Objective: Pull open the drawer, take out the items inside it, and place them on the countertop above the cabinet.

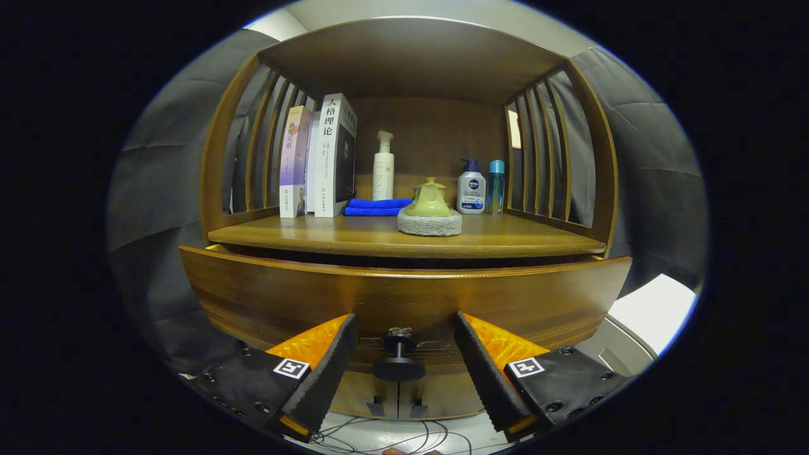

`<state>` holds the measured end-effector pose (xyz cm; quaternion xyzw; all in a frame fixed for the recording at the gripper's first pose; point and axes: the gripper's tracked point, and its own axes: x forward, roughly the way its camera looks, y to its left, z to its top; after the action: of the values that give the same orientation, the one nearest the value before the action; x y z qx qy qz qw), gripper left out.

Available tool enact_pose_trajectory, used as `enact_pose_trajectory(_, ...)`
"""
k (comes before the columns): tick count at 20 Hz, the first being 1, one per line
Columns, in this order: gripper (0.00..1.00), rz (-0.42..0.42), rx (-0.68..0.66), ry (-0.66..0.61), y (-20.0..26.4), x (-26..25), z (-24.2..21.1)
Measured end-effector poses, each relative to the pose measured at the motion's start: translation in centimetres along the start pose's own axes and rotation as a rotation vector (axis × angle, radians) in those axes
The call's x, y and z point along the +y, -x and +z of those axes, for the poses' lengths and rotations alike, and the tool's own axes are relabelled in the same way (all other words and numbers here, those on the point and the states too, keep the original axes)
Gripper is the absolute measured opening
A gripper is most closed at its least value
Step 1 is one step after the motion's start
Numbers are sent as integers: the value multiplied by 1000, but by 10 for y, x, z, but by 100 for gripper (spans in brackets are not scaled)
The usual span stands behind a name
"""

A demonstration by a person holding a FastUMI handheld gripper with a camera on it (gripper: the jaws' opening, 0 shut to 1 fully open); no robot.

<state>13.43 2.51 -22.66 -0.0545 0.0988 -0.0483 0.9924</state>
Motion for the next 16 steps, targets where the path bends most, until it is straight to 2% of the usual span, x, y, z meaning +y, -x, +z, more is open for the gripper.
enact_pose_trajectory(6,98,-12,16,2,-28,3,4)
enact_pose_trajectory(16,98,-15,37,51,-28,12,0)
